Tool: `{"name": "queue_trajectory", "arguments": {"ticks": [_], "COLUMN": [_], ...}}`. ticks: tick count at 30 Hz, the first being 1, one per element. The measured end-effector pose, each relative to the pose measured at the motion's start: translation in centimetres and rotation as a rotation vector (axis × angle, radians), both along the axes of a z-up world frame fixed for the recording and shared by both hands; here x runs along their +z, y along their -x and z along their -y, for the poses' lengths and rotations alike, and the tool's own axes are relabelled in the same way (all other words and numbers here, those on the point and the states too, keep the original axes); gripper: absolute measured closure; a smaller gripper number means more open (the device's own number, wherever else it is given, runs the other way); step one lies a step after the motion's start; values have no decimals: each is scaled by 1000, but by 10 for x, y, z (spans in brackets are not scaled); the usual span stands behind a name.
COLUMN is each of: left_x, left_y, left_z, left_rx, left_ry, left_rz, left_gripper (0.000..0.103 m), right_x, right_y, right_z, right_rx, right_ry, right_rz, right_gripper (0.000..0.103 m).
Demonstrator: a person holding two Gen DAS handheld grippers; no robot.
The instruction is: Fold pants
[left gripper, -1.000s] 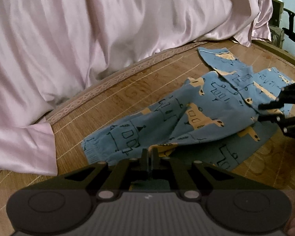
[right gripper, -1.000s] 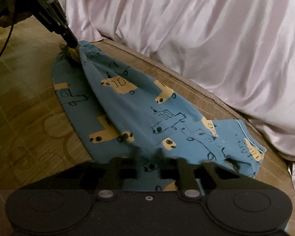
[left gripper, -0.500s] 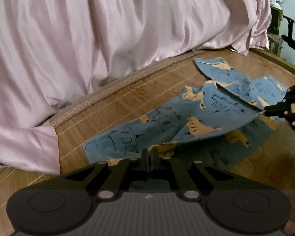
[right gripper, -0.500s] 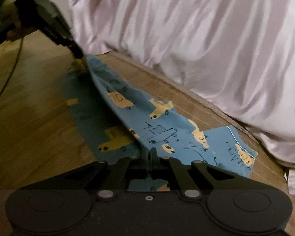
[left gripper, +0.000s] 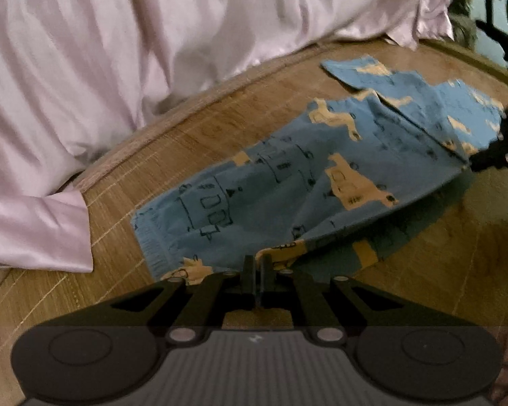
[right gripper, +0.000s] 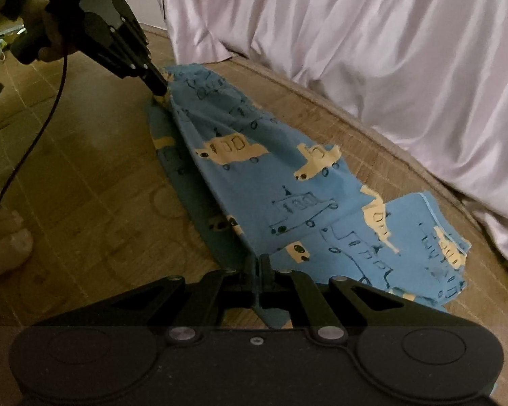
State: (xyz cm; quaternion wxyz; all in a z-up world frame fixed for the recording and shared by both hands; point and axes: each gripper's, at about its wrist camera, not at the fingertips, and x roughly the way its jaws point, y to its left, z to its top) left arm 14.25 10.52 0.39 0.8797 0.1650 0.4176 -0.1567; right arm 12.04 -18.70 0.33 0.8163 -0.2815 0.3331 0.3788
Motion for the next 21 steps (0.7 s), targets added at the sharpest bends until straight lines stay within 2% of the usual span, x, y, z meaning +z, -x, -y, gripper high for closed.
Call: {"name": "queue_trajectory", "arguments": {"ticks": [1, 4, 5, 7, 8, 9, 10, 11, 12, 13, 14, 16, 19, 21], "left_x": [-3, -9, -9, -4, 0, 4, 9, 14, 17, 19, 20, 15, -1, -11], "left_y": [0, 0, 2, 7, 9, 11, 12, 13, 12, 10, 6, -5, -25, -32], "left_z": [1, 1, 0, -2, -2, -2, -2, -1, 2, 5, 10, 23, 45, 49], "left_rx": [-18, -30, -27, -15, -6, 4, 15, 27, 39, 51, 61, 96, 163, 182], "left_ry": [-8, -14, -6, 17, 35, 52, 75, 103, 128, 149, 169, 164, 29, -8], "left_rz": [-18, -73, -73, -67, -59, -50, -41, -36, -30, -23, -17, -14, -50, -75], "left_gripper": [99, 82, 75, 58, 44, 35, 31, 25, 20, 18, 15, 14, 14, 14], "right_x": [-4, -13, -10, -6, -3, 0, 4, 7, 10, 12, 12, 10, -2, -8], "right_y": [1, 0, -2, -5, -6, -9, -11, -13, -16, -19, -22, -30, -37, -38], "right_z": [0, 1, 3, 6, 10, 13, 17, 21, 24, 27, 29, 35, 45, 51], "right_rx": [3, 31, 24, 11, 0, -12, -29, -50, -76, -117, -153, -240, -341, -381], "right_ry": [10, 24, 23, 15, 5, -7, -24, -41, -56, -69, -75, -72, -35, -12], "right_rz": [-16, -50, -64, -62, -61, -62, -59, -51, -38, -16, -2, 19, 21, 26], "right_gripper": [103, 102, 98, 83, 79, 74, 63, 45, 35, 21, 16, 15, 15, 15]}}
